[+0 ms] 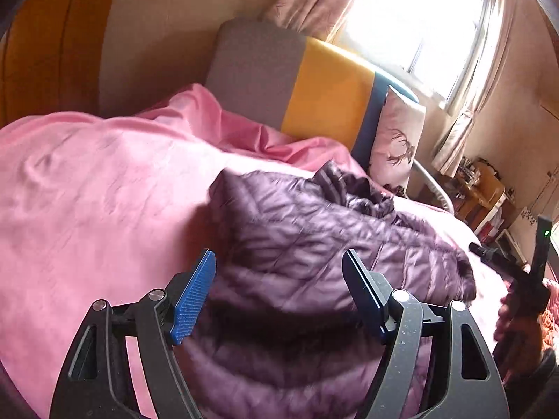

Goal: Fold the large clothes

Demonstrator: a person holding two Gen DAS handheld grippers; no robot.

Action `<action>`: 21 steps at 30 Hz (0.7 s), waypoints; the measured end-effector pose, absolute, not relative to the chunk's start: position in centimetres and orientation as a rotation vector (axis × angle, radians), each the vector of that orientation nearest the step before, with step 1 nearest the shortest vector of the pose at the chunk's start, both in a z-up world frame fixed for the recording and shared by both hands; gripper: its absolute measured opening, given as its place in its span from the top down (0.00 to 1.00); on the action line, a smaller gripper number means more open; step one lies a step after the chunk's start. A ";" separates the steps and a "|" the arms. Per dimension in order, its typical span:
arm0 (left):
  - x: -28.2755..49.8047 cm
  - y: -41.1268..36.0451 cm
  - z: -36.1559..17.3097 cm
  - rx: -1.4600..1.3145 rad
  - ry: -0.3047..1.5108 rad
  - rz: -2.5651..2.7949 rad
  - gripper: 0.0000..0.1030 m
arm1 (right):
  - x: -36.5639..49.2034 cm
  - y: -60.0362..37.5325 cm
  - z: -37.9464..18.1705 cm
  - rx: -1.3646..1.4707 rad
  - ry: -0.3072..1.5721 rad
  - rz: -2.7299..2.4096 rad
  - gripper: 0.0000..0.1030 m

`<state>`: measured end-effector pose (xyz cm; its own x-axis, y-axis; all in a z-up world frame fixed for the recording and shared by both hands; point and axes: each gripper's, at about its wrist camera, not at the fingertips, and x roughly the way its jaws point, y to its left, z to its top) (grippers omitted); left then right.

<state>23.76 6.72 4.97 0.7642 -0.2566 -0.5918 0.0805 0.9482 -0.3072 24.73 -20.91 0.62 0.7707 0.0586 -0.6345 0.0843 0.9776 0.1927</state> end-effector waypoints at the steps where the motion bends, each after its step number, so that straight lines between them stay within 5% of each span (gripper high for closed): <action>1: 25.0 6.0 5.0 -0.268 0.678 -0.195 0.28 | 25.5 -20.4 0.1 0.211 0.705 -0.016 0.28; 11: 34.2 3.4 1.2 -0.238 0.787 -0.175 0.28 | 29.5 -19.7 -4.8 0.079 0.756 -0.092 0.26; 21: 35.3 3.3 -3.8 -0.204 0.861 -0.185 0.29 | 31.2 -19.5 -8.2 0.094 0.822 -0.059 0.24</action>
